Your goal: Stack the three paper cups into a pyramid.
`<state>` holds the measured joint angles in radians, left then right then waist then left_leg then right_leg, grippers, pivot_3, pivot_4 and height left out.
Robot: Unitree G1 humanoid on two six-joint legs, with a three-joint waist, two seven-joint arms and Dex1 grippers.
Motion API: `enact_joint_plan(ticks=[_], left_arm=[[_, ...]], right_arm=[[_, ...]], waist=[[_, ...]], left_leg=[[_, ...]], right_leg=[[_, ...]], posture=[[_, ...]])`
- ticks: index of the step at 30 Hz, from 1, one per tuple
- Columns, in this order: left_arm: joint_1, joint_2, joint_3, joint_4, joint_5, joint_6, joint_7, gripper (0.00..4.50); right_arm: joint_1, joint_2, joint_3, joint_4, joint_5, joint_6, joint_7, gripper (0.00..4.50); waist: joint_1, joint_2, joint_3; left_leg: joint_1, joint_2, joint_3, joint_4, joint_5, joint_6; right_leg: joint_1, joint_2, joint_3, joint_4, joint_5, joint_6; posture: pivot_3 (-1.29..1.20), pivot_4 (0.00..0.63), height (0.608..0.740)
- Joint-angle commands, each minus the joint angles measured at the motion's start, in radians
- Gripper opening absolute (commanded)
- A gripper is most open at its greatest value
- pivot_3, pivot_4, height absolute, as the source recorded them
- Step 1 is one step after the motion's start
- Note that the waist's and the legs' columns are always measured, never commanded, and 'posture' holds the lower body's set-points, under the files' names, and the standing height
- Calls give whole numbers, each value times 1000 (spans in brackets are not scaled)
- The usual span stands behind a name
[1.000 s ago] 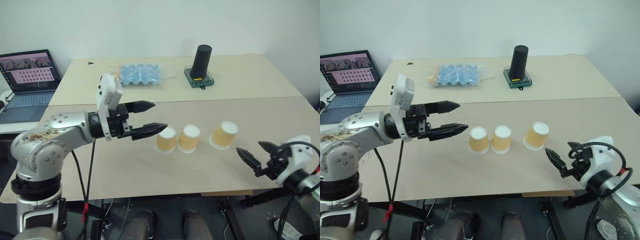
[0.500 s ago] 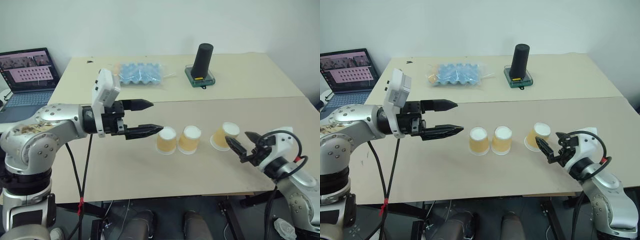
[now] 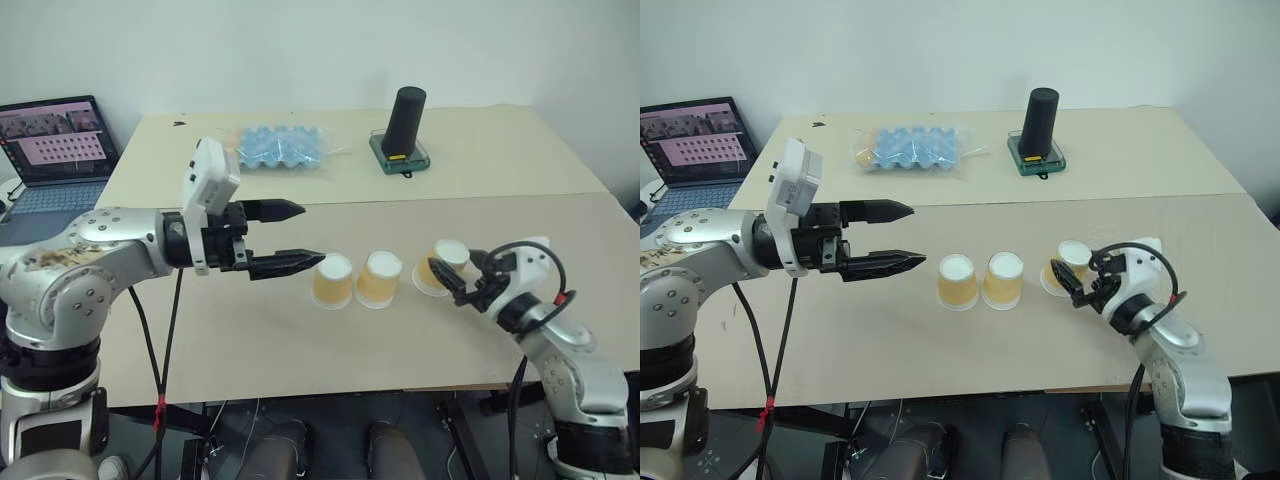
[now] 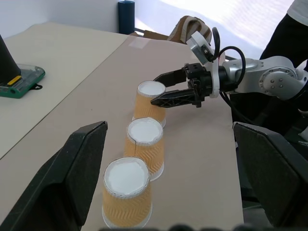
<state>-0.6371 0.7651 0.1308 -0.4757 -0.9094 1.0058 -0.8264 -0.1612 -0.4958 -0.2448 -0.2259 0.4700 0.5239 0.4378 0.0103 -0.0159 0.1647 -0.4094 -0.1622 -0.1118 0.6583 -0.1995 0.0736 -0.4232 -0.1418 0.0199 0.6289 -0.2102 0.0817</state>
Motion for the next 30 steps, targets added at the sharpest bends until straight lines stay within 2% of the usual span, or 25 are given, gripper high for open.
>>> enact_joint_plan(ticks=[1,10,13,16,22,27,30], left_arm=[[-4,14,6,-32,-8,-18,6,4453],[-2,14,7,-33,-15,-12,23,4453],[-6,19,6,-28,-10,-16,20,4500],[-9,18,2,-21,-1,-19,24,4500],[-8,19,0,-21,-3,-16,27,4500],[5,42,0,-33,-10,-12,8,4500],[19,77,-4,-24,7,-24,-29,4500]], right_arm=[[-63,-6,-7,41,-21,-52,13,4500],[-87,5,-13,72,-26,-66,27,4500],[-86,4,-15,71,-21,-63,37,3760],[-87,8,-6,72,-30,-69,40,2684],[-97,7,-12,50,-38,-68,30,2624],[-205,-83,-53,-68,30,8,55,2624],[-327,-189,-86,-110,140,84,144,2624]], waist=[[0,0,0],[0,0,0],[0,0,0],[0,0,0],[0,0,0],[-5,4,3],[-6,4,4]], left_leg=[[0,0,0,0,0,0],[0,1,0,0,0,-1],[0,1,0,0,0,-1],[0,1,0,0,0,-1],[0,1,0,0,-1,-1],[-1,1,2,0,-1,-1],[-2,3,2,-1,-1,-2]], right_leg=[[0,0,0,0,0,0],[0,1,1,0,0,0],[0,2,1,0,0,0],[0,2,1,0,0,0],[0,2,2,0,0,0],[-1,2,3,0,1,-1],[-1,4,4,0,0,-1]], posture=[[0,150,727],[0,150,727],[0,150,727],[0,150,727],[0,150,727],[0,150,727],[0,150,727]])
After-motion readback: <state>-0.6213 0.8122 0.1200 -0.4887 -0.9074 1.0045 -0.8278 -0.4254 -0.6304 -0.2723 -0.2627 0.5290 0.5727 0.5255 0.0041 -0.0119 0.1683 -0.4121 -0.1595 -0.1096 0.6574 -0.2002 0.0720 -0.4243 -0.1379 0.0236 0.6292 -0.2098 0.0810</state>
